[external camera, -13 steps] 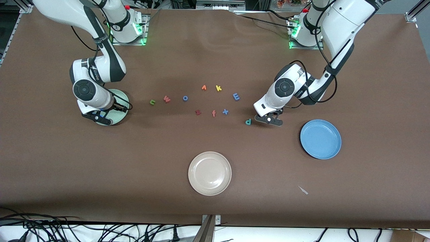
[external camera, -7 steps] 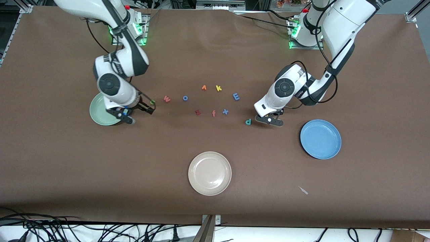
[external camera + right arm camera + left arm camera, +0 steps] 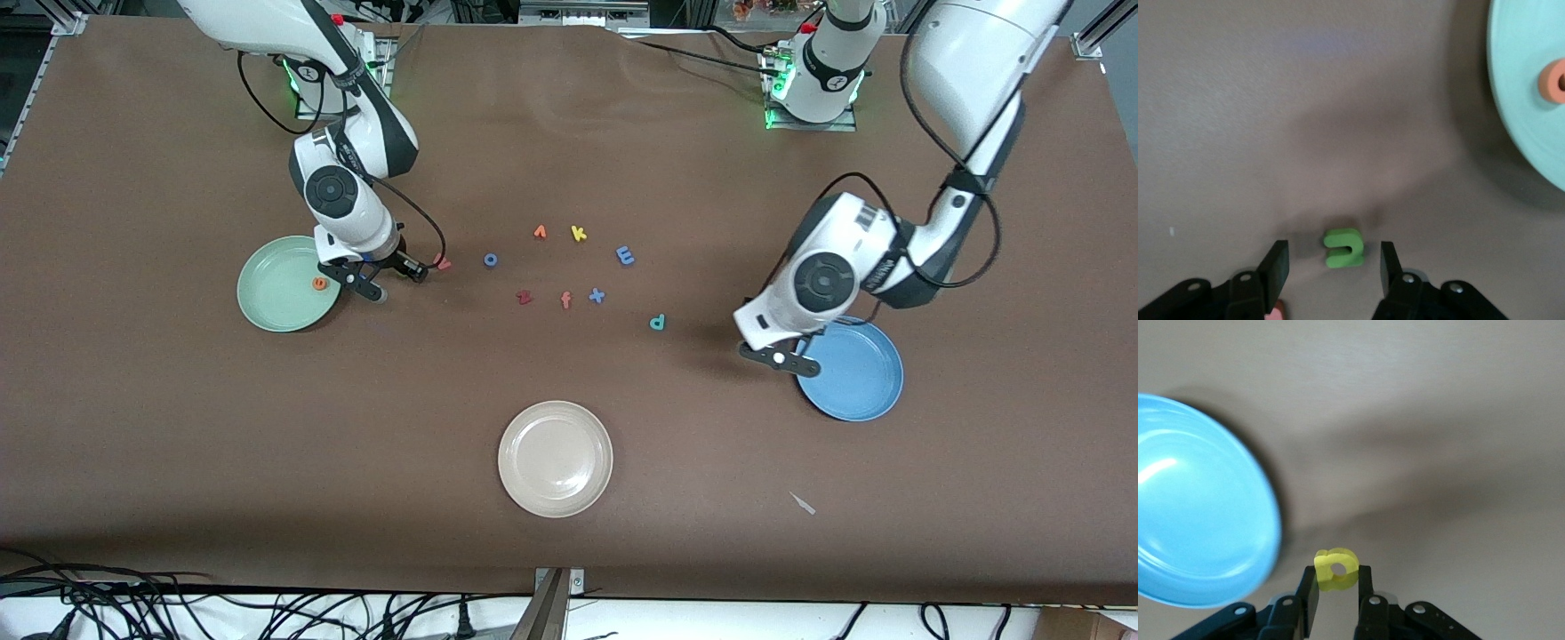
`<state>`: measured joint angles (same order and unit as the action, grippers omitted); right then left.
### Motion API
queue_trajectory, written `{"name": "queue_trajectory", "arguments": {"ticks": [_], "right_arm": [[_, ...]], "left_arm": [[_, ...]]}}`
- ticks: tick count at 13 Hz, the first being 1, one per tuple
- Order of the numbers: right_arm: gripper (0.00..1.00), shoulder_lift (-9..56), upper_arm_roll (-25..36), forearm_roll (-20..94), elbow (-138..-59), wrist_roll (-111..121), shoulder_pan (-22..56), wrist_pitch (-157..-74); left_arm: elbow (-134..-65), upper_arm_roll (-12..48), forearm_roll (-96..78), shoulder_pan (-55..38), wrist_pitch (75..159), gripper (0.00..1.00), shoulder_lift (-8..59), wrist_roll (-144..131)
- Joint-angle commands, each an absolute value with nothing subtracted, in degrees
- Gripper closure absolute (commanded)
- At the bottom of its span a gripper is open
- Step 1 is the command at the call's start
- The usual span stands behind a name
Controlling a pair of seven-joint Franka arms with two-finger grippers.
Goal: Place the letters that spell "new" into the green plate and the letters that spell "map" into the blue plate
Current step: 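Release the yellow d on the blue plate while the right gripper grasps green letter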
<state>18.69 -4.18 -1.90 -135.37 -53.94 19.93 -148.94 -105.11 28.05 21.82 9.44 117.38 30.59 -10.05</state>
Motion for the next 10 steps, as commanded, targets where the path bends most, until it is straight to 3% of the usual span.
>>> {"name": "queue_trajectory", "arguments": {"ticks": [1,4,5,6,7,10], "right_arm": [[0.48,18.1,-4.6,-1.2,-136.5,-54.3,19.7,-150.2],[0.62,19.1,-4.5,-1.3,-136.5,-54.2,19.6,-150.4],[0.69,19.2,-4.5,-1.3,-136.4,-54.2,19.6,-150.3],[0.73,19.3,-4.5,-1.4,-136.4,-54.2,19.6,-150.4],[0.77,19.8,-4.5,-1.4,-136.3,-54.1,19.6,-150.4],[0.88,19.0,-4.4,-1.5,-135.9,-53.6,19.6,-149.7]], "left_arm": [[-104.6,28.3,23.6,14.4,116.5,0.96,30.8,0.9],[-102.4,27.8,27.4,17.2,117.2,0.89,33.5,6.8],[-102.2,27.8,27.8,17.8,117.6,0.75,34.6,6.9],[-102.3,27.8,27.8,18.1,119.1,0.27,34.9,7.0],[-102.3,27.8,27.6,18.2,119.2,0.00,34.6,7.2],[-101.2,28.6,24.5,17.5,118.4,0.00,33.1,3.9]]}}
